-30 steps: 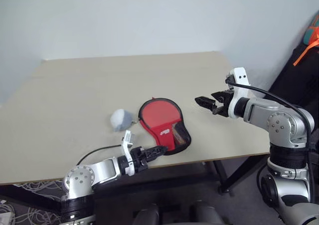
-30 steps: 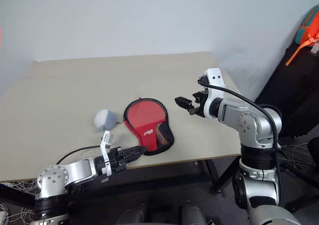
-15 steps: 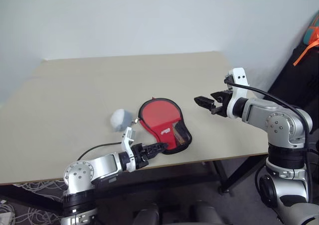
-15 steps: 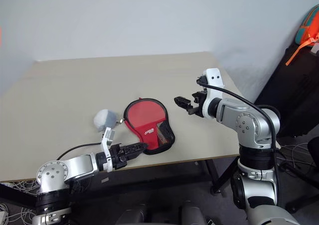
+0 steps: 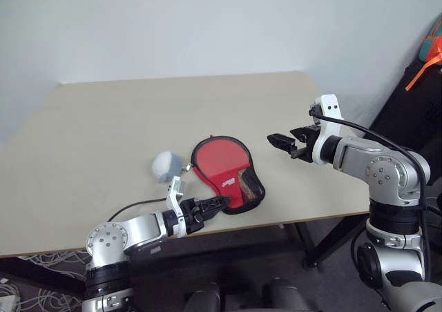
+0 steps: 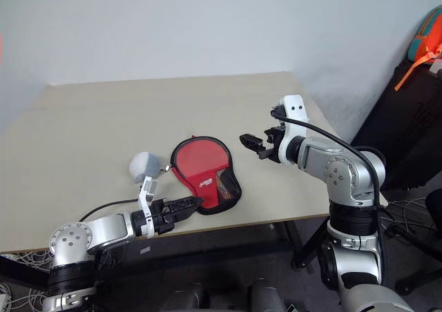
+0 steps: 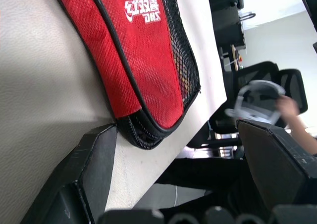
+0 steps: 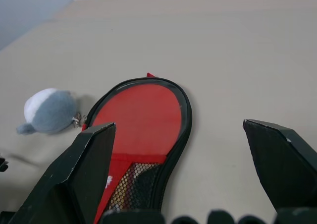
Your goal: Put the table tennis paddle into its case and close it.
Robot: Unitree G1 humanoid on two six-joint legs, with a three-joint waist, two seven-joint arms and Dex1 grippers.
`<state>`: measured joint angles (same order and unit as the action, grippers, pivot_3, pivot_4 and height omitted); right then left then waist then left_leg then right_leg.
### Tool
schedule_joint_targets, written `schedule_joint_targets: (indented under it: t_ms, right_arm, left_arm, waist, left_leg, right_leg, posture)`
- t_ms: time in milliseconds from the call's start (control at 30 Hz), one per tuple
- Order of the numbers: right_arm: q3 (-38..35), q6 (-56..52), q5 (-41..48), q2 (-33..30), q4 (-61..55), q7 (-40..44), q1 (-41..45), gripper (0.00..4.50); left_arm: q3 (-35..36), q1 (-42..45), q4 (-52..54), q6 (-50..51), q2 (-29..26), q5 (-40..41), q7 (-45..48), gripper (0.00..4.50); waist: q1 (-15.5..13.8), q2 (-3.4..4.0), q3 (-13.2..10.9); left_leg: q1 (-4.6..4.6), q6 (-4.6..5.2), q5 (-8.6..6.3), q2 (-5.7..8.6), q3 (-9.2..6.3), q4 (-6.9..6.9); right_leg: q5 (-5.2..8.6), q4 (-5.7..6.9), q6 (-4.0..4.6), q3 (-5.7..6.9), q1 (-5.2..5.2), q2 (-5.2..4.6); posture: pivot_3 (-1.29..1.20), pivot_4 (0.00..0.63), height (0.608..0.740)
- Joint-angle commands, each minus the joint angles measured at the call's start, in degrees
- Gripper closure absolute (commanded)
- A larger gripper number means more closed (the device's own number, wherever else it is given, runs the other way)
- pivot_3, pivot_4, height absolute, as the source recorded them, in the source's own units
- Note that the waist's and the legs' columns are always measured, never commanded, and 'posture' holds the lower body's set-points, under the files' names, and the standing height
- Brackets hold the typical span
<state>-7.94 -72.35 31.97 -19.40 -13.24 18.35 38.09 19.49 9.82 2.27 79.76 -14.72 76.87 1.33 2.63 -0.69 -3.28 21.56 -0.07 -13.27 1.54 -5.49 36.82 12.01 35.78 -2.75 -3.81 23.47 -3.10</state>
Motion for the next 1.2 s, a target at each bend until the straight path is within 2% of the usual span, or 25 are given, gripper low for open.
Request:
schedule_joint_targets:
  t_ms: [33, 300, 633, 767, 1033, 1200]
  right_arm:
    - [-1.3, 0.2, 0.7, 0.1, -2.3, -0.7, 0.7, 0.00]
    - [-1.0, 0.4, 0.8, 0.9, -2.5, -1.3, 0.7, 0.00]
    - [-0.8, 0.7, 0.6, 1.3, -2.2, -1.5, 1.0, 0.00]
    - [-0.9, 0.7, 0.6, 1.2, -2.0, -1.5, 1.4, 0.00]
    - [-0.9, 0.4, 0.8, 1.0, -2.1, -1.3, 1.9, 0.00]
    - [-1.2, 0.3, 0.9, 1.5, -2.1, -1.7, 2.2, 0.00]
  left_arm:
    - [-0.4, 1.7, -1.0, -1.6, 1.5, -0.6, -2.6, 0.46]
    - [-0.8, 3.9, -1.7, -2.2, 4.3, 0.2, -6.6, 0.46]
    - [-1.2, 5.6, -2.5, -1.7, 4.5, 0.8, -9.9, 0.46]
    - [-2.1, 5.4, -3.4, -1.6, 4.0, -1.5, -10.4, 1.33]
    - [-3.4, 6.2, -5.6, 0.2, 3.0, -4.3, -9.9, 4.24]
    - [-3.6, 6.7, -6.0, 0.1, 3.2, -6.4, -8.7, 4.24]
  waist:
    - [0.0, 0.01, 0.0]
    - [0.0, 0.02, 0.0]
    - [0.0, 0.02, 0.0]
    - [0.0, 0.02, 0.0]
    - [0.0, 0.03, 0.0]
    - [0.0, 0.08, 0.0]
  left_leg:
    - [0.00, 0.00, 0.00, 0.01, -0.01, 0.00]
    - [0.01, 0.00, 0.00, 0.03, -0.04, 0.01]
    - [0.02, 0.00, 0.00, 0.03, -0.04, 0.01]
    - [0.02, 0.00, 0.00, 0.03, -0.04, 0.01]
    - [0.04, -0.01, 0.00, 0.03, -0.03, -0.02]
    - [0.02, -0.01, 0.00, 0.03, -0.03, -0.03]
  right_leg:
    - [0.00, -0.01, 0.00, 0.00, -0.01, 0.00]
    - [0.00, -0.03, 0.00, 0.00, -0.03, 0.00]
    - [0.00, -0.03, 0.00, 0.00, 0.00, 0.00]
    - [0.00, -0.03, 0.00, 0.00, 0.00, 0.00]
    - [0.00, -0.07, 0.00, 0.00, 0.02, 0.00]
    - [0.00, -0.07, 0.00, 0.00, 0.01, 0.00]
  posture:
    - [0.00, 0.000, 0.739]
    - [0.00, 0.000, 0.739]
    - [0.00, 0.000, 0.739]
    - [0.00, 0.000, 0.739]
    - [0.00, 0.000, 0.739]
    - [0.00, 0.000, 0.739]
